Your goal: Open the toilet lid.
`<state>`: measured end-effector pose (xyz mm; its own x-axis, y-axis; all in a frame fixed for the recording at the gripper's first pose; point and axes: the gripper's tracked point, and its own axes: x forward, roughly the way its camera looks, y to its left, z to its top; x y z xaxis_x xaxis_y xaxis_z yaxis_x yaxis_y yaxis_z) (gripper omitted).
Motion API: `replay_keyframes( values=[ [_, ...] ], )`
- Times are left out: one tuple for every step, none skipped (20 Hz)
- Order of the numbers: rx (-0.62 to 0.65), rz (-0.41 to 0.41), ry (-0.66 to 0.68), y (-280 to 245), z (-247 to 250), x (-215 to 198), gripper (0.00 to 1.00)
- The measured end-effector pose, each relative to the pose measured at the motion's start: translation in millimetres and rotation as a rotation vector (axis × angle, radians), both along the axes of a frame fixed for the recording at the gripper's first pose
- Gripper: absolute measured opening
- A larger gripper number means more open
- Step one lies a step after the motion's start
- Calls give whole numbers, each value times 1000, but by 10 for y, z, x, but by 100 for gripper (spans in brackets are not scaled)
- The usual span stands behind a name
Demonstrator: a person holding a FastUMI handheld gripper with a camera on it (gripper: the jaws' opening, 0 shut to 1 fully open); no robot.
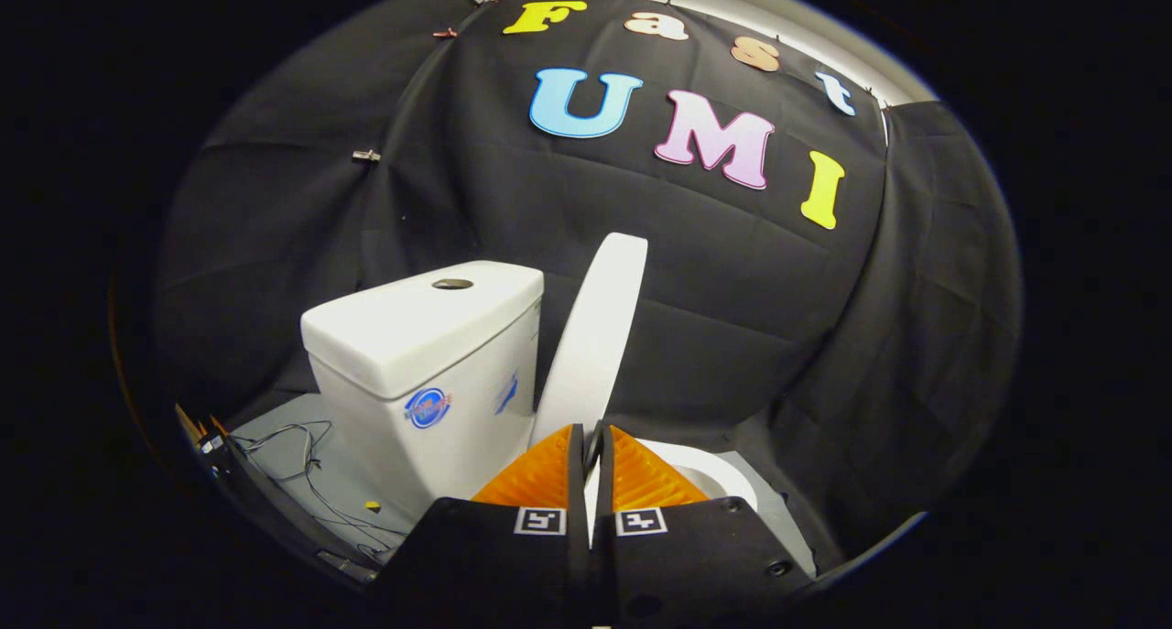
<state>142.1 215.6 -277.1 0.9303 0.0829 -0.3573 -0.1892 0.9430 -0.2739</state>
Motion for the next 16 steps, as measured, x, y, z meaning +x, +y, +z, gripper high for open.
replay_keyframes(
  values=[
    [7,10,1,48,-11,0,5],
    [10,21,2,103,-19,-8,5],
    [19,36,4,150,-32,-23,5],
    [29,49,6,210,-44,-44,5],
    [38,60,9,257,-54,-46,5],
    [44,64,12,299,-64,-37,5],
    [47,69,16,345,-67,-36,5],
    [52,75,21,380,-82,-38,5],
    [61,86,26,425,-93,-34,5],
    [70,99,33,488,-105,-45,5],
    [74,112,38,532,-120,-56,6],
    [71,118,40,564,-122,-50,5],
    [64,120,39,580,-116,-40,6],
    [61,119,42,584,-122,-32,5],
    [69,118,50,583,-125,-41,5],
    [88,123,59,590,-124,-51,7]
  ],
)
